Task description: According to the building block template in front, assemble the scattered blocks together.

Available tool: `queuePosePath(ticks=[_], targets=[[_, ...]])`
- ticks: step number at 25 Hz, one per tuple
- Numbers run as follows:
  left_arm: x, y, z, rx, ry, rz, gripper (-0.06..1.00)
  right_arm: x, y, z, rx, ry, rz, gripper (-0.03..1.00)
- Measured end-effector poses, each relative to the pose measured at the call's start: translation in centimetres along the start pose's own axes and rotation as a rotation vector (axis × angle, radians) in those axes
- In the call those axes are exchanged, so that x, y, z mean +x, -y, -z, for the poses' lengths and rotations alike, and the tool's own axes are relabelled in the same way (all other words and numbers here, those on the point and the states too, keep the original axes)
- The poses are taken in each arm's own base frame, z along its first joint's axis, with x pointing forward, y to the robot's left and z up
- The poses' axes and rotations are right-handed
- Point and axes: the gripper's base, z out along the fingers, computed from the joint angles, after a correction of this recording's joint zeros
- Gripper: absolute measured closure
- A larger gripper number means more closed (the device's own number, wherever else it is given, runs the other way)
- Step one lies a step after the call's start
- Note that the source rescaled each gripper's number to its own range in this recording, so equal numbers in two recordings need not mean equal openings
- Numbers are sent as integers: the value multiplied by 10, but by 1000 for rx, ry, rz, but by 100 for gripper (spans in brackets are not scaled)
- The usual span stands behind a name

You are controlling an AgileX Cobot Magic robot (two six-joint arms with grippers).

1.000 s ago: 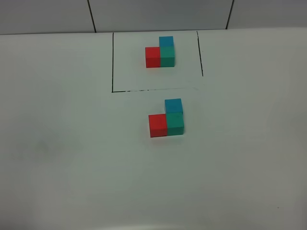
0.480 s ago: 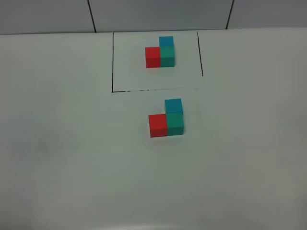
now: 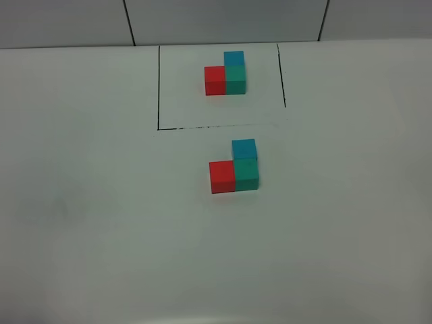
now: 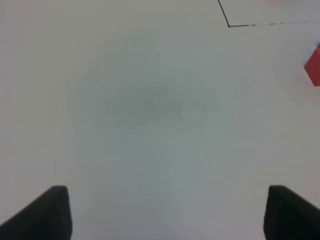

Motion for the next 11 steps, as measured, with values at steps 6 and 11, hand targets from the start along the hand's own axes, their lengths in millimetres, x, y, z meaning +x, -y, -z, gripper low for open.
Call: queuePosePath(ticks=[6,11], targets=[[0,0,0,0,0,0,7,0,0,0,0,0,0,11],[0,0,0,0,0,0,7,0,0,0,0,0,0,11]])
